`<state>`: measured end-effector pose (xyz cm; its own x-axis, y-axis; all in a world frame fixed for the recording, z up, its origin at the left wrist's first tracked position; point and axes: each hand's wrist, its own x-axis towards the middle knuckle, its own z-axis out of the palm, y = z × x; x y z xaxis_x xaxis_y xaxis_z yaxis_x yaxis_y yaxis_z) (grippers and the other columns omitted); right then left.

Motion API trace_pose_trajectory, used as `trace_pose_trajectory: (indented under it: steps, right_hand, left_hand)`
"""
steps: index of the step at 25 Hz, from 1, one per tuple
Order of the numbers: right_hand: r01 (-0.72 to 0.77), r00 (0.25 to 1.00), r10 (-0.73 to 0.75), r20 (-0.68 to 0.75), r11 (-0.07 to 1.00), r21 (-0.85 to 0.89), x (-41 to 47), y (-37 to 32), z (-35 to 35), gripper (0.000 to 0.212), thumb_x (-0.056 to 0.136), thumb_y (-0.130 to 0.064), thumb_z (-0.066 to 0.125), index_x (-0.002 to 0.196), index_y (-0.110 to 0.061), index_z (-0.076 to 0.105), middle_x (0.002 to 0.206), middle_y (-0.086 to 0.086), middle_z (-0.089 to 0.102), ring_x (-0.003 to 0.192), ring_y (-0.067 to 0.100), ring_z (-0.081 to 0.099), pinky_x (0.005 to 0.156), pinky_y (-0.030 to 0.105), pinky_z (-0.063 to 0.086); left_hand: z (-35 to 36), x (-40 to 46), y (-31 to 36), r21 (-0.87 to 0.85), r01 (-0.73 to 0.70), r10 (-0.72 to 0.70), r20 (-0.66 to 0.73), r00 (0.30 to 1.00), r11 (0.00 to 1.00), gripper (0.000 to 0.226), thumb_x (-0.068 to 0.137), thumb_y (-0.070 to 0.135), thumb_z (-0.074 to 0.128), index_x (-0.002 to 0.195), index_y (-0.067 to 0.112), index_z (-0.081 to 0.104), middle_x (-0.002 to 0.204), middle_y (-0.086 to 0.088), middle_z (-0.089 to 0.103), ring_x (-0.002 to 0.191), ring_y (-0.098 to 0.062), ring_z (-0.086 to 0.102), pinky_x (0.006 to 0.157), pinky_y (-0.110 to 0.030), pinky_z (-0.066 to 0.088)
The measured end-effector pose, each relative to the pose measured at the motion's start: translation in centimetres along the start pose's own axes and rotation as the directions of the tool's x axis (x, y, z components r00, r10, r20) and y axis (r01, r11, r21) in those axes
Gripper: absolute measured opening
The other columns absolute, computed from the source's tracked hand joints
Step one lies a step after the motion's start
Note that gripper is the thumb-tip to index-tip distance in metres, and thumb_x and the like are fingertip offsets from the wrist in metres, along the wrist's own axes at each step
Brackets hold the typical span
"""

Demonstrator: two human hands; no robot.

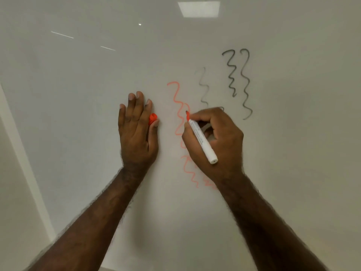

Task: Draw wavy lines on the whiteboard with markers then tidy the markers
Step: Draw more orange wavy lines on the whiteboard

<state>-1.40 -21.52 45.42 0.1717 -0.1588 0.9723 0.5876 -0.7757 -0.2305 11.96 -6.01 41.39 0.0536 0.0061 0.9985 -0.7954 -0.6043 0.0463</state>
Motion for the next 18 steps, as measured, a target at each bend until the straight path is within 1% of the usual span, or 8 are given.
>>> trace_pose_trajectory:
  steps: [3,8,10,12,13,15,16,18]
  right_hand:
    - [0.098,0.992,-0.103,-0.072,0.993,-0.073,2.6,-0.2,1.1,0.009,0.085,-0.01,0.077,0.093,-0.007,0.074,0.087,0.002,0.072,0.078,0.019,0.066,0.071,0.033,0.054]
    - [0.126,0.986,-0.141,-0.09,0.98,-0.152,5.0,-0.7,2.6,0.009,0.085,-0.012,0.075,0.093,-0.008,0.074,0.088,0.002,0.072,0.078,0.022,0.065,0.071,0.039,0.055]
    - [0.098,0.985,-0.119,-0.128,0.982,-0.16,5.3,-0.6,2.8,0.008,0.085,-0.01,0.074,0.093,-0.009,0.074,0.089,0.002,0.073,0.08,0.021,0.067,0.072,0.038,0.056]
    - [0.051,0.981,-0.077,-0.179,0.988,-0.143,5.1,-0.6,2.6,0.007,0.085,-0.007,0.073,0.092,-0.008,0.074,0.088,0.001,0.072,0.08,0.018,0.067,0.074,0.034,0.056]
    - [0.037,0.982,-0.061,-0.177,0.99,-0.135,4.6,-0.6,2.4,0.007,0.085,-0.006,0.074,0.092,-0.008,0.074,0.088,0.002,0.072,0.08,0.016,0.066,0.074,0.029,0.056]
    - [0.015,0.993,-0.028,-0.113,0.993,-0.118,3.4,-0.7,2.0,0.007,0.086,-0.009,0.075,0.093,-0.007,0.073,0.089,0.001,0.071,0.08,0.012,0.064,0.075,0.02,0.053]
    - [0.003,0.996,-0.013,-0.092,0.994,-0.111,2.8,-0.7,1.8,0.008,0.087,-0.011,0.076,0.094,-0.007,0.073,0.09,0.001,0.071,0.08,0.011,0.064,0.075,0.019,0.053]
    - [-0.034,0.993,0.022,-0.114,0.994,-0.1,2.0,-0.4,1.3,0.008,0.088,-0.011,0.075,0.094,-0.008,0.073,0.09,0.001,0.071,0.08,0.01,0.065,0.075,0.018,0.053]
  left_hand:
    - [0.0,0.1,-0.2,-0.003,-0.008,0.008,0.001,1.0,1.0,0.045,0.106,0.007,0.054,0.148,-0.006,0.047,0.16,-0.026,0.038,0.153,-0.043,0.03,0.125,-0.065,0.021]
    - [0.0,0.0,-0.3,-0.011,-0.008,0.008,0.0,1.0,1.0,0.045,0.108,0.014,0.049,0.15,-0.003,0.045,0.161,-0.021,0.035,0.154,-0.038,0.029,0.127,-0.06,0.019]
    - [0.1,-0.1,-0.4,-0.006,-0.009,0.009,-0.002,1.0,1.0,0.045,0.109,0.015,0.049,0.15,-0.003,0.046,0.161,-0.02,0.035,0.154,-0.039,0.03,0.126,-0.061,0.02]
    - [0.0,-0.1,-0.4,-0.002,-0.008,0.008,-0.005,1.0,1.0,0.045,0.109,0.015,0.05,0.15,-0.003,0.046,0.161,-0.019,0.035,0.154,-0.038,0.03,0.126,-0.062,0.021]
    - [0.1,-0.1,-0.4,-0.001,-0.009,0.009,-0.006,1.0,1.0,0.045,0.108,0.015,0.05,0.149,-0.003,0.046,0.161,-0.018,0.035,0.154,-0.038,0.03,0.125,-0.063,0.022]
    - [0.1,-0.2,-0.4,0.0,-0.007,0.007,-0.009,1.0,1.0,0.044,0.108,0.015,0.05,0.148,-0.003,0.048,0.161,-0.019,0.036,0.153,-0.039,0.031,0.125,-0.064,0.023]
    - [0.1,-0.2,-0.4,0.0,-0.007,0.007,-0.011,1.0,1.0,0.044,0.108,0.014,0.051,0.148,-0.004,0.048,0.16,-0.02,0.037,0.153,-0.039,0.031,0.124,-0.064,0.023]
    - [0.1,-0.2,-0.4,-0.002,-0.007,0.007,-0.014,1.0,1.0,0.044,0.107,0.012,0.053,0.148,-0.004,0.048,0.16,-0.021,0.038,0.152,-0.04,0.032,0.124,-0.064,0.023]
